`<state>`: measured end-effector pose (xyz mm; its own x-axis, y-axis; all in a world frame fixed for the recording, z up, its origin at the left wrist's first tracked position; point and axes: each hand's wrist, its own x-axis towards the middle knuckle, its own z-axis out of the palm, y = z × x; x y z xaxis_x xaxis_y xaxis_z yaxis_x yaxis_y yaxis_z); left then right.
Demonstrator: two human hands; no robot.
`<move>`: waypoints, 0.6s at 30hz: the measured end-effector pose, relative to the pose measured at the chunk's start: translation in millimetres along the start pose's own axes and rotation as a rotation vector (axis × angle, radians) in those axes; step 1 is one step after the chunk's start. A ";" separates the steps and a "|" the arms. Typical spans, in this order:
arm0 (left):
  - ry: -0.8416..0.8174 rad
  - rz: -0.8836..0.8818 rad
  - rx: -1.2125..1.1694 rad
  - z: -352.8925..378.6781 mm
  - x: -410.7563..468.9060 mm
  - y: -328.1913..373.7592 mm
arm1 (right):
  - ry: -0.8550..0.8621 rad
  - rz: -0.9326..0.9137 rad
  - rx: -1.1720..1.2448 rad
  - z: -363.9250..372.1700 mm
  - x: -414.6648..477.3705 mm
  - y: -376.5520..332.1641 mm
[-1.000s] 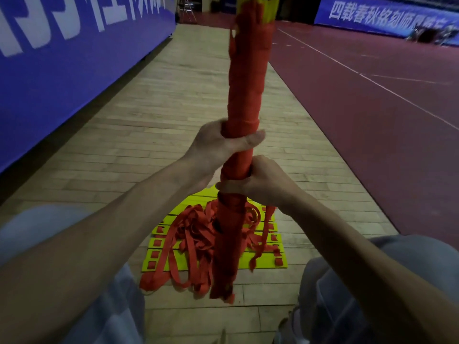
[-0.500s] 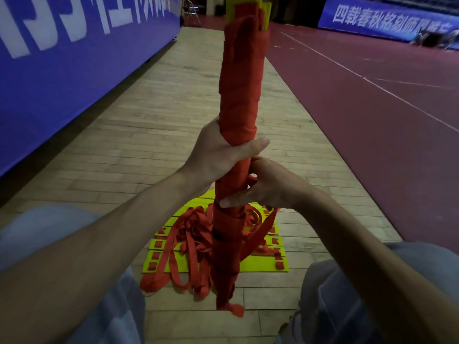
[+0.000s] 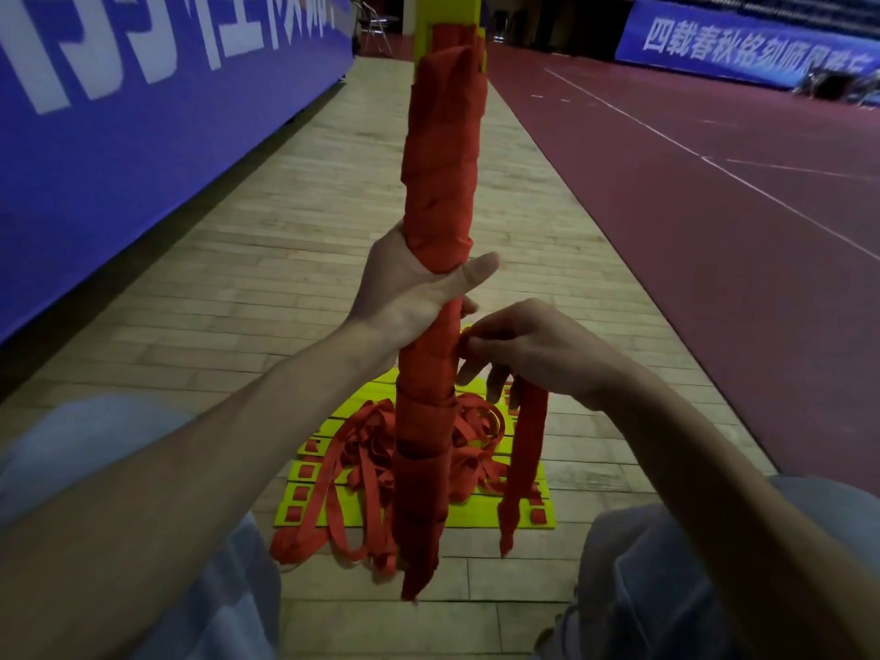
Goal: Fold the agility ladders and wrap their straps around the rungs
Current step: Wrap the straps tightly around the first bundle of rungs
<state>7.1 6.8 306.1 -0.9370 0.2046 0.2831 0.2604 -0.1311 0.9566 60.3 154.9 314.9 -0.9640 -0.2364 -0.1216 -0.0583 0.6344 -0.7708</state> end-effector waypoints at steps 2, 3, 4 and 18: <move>0.047 -0.010 -0.021 0.3 2.0 -1.5 | 0.033 0.022 0.053 4.7 1.8 -1.6; 0.074 -0.015 -0.016 0.5 3.6 -3.7 | 0.068 0.019 0.035 7.6 3.0 -2.2; 0.096 -0.021 0.001 0.0 5.4 -6.9 | 0.104 0.010 -0.005 11.2 4.8 -2.3; -0.073 -0.399 -0.306 9.3 0.9 -3.4 | 0.450 0.063 -0.613 37.5 2.0 13.0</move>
<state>7.5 16.4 303.7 -0.9282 0.3621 -0.0862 -0.2051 -0.3045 0.9302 67.3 135.1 281.2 -0.9755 0.0532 0.2136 -0.0065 0.9630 -0.2693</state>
